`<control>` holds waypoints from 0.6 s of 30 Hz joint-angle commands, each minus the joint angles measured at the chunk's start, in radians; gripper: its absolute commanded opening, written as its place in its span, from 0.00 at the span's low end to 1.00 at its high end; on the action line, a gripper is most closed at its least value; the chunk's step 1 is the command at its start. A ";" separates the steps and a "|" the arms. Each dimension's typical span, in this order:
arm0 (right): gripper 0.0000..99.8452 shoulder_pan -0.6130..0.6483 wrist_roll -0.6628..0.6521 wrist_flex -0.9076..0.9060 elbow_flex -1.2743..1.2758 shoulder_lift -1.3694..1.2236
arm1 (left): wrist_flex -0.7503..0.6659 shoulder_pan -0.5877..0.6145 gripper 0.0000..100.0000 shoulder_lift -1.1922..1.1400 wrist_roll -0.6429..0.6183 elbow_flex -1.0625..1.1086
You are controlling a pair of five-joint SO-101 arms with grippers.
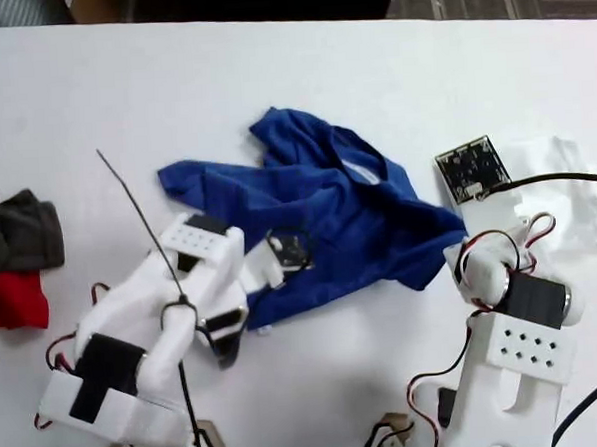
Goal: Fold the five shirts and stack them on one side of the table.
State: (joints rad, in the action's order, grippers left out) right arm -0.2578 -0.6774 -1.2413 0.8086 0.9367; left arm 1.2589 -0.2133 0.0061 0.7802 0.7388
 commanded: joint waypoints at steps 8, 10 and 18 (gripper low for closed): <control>0.02 -0.004 -0.009 0.015 -0.009 0.030 | 0.040 0.002 0.23 0.040 -0.002 -0.010; 0.02 0.001 -0.009 0.015 -0.009 0.027 | 0.074 0.000 0.22 0.040 -0.006 -0.038; 0.02 -0.001 -0.009 0.016 -0.009 0.025 | 0.216 0.009 0.19 0.031 -0.006 -0.236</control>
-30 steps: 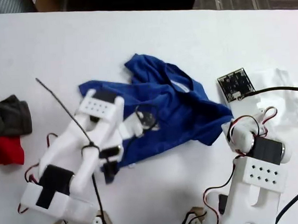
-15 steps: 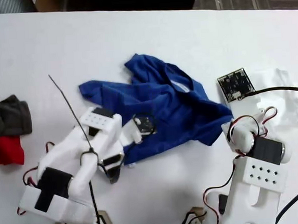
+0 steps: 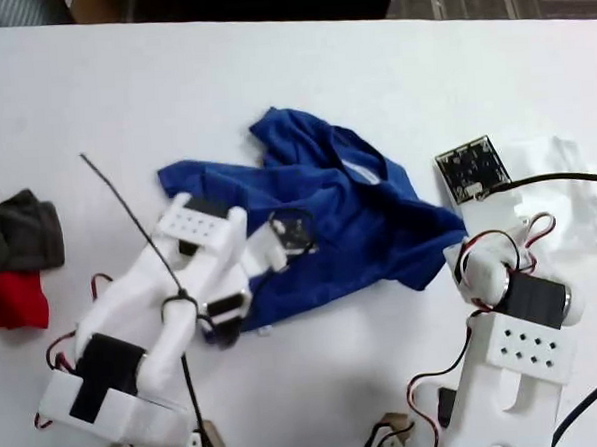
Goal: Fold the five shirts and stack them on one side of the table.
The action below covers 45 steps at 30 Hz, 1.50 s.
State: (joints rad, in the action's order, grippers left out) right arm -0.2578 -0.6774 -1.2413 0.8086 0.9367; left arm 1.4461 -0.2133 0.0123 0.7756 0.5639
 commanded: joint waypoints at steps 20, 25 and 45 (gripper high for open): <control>0.02 -0.004 -0.009 0.010 -0.009 0.031 | -0.209 0.107 0.23 -0.044 0.005 0.099; 0.02 -0.004 -0.009 0.010 -0.009 0.031 | -0.213 0.110 0.23 -0.222 0.006 0.062; 0.02 0.154 -0.020 0.329 -0.028 0.024 | 0.344 0.138 0.03 -0.210 -0.071 -0.739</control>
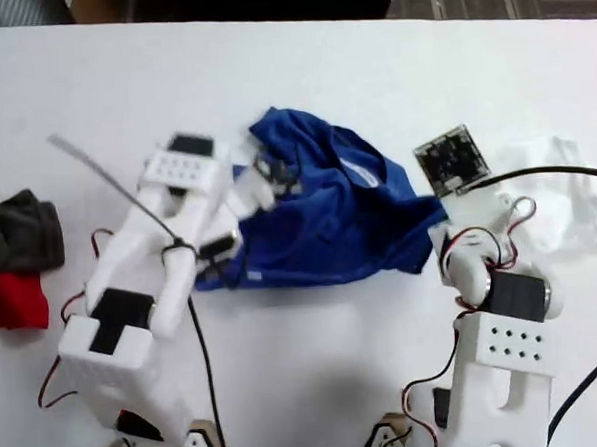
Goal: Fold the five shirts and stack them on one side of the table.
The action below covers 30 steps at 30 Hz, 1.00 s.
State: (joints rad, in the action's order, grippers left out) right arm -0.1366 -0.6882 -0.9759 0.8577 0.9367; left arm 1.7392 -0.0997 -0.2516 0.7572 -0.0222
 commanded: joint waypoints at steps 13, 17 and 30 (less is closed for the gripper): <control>0.02 -0.050 -0.006 0.076 -0.485 0.033 | 0.048 0.160 0.03 0.710 -0.141 -0.183; 0.02 -0.093 -0.005 0.051 -0.559 0.035 | 0.048 0.219 0.03 0.882 -0.141 -0.183; 0.02 -0.035 0.043 0.004 -0.626 0.397 | 0.014 0.226 0.03 1.215 -0.158 -0.186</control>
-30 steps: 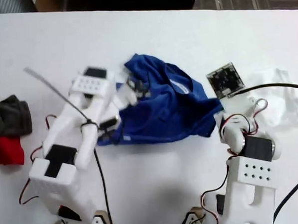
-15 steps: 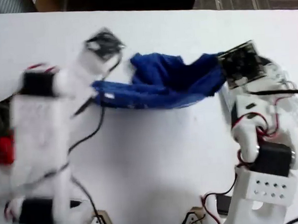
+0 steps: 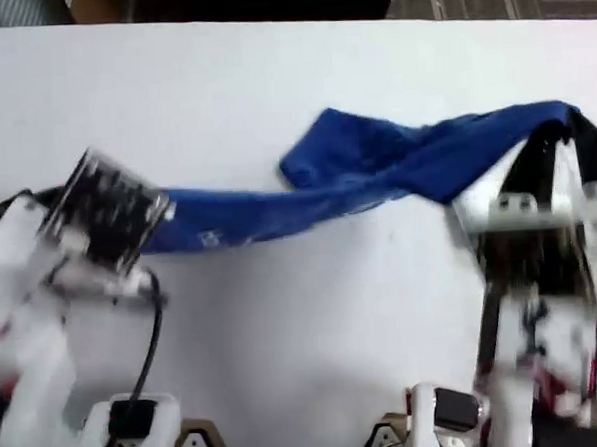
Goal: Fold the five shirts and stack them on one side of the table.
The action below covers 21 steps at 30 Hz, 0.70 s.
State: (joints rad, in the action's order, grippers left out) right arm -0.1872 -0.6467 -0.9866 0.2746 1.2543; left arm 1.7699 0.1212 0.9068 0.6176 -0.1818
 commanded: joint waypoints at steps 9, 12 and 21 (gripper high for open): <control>0.02 0.021 -0.166 0.200 -0.044 0.157 | -0.060 0.028 0.03 0.152 -0.037 -0.033; 0.02 0.022 -0.236 0.257 -0.044 0.160 | -0.100 0.083 0.03 0.175 -0.037 -0.025; 0.02 0.024 -0.351 0.360 -0.083 0.162 | -0.110 0.095 0.03 0.181 -0.037 -0.024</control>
State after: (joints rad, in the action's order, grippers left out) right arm -0.1749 -0.9689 -0.6644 0.2440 1.4124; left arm 1.6870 0.2102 1.0817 0.5854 -0.1926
